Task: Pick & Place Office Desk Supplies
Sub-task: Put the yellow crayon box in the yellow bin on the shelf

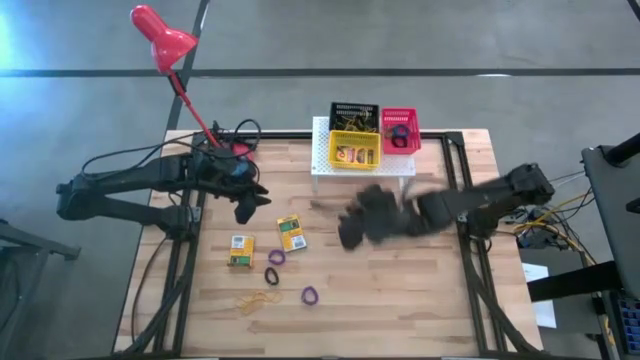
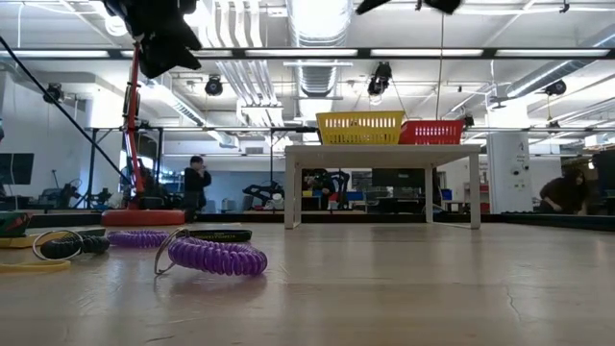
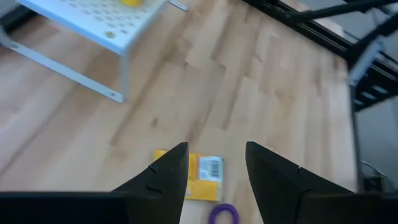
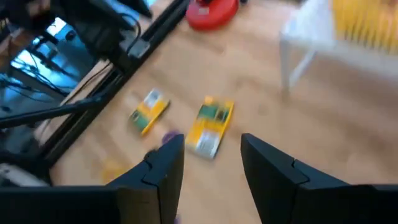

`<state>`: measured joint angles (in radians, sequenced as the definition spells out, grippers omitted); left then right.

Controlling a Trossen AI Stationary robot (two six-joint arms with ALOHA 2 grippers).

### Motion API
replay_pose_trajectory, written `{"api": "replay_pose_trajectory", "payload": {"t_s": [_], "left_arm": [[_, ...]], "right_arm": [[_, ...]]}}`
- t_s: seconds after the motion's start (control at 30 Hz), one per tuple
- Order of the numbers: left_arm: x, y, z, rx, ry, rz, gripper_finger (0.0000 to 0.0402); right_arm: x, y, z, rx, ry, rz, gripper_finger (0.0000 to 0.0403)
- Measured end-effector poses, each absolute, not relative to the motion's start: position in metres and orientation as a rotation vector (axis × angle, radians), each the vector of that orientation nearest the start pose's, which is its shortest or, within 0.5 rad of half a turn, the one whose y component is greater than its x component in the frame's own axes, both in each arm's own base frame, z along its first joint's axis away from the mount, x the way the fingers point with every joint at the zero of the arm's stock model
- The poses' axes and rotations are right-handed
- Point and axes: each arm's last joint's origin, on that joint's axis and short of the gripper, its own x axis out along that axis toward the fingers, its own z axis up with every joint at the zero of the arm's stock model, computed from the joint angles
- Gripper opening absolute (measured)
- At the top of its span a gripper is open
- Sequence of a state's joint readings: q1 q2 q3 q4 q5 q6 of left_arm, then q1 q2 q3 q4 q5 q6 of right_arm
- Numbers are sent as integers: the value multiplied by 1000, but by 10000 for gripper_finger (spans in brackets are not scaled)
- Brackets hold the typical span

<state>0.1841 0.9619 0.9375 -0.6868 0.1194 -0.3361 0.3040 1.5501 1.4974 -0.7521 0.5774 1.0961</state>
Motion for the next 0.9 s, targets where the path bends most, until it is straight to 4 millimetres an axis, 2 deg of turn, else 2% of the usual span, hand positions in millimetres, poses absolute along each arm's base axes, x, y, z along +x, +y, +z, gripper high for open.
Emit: {"api": "replay_pose_trajectory", "payload": {"t_s": [0.13,0.23,0.33,0.47,0.6,0.77,0.9], "left_arm": [[192,29,307,-477,720,94,165],[201,30,299,-493,766,50,165],[211,31,289,-507,820,35,165],[221,33,280,-510,861,37,165],[229,34,271,-472,895,22,165],[237,36,259,-477,921,30,165],[241,38,247,-552,931,79,165]], "right_arm": [[302,126,325,864,501,-650,151],[294,148,306,988,509,-681,150],[286,164,289,1039,530,-703,150],[281,172,269,1078,573,-738,150],[278,170,248,1088,687,-752,150],[276,163,233,1073,769,-681,150],[275,157,222,1068,787,-592,150]]}}
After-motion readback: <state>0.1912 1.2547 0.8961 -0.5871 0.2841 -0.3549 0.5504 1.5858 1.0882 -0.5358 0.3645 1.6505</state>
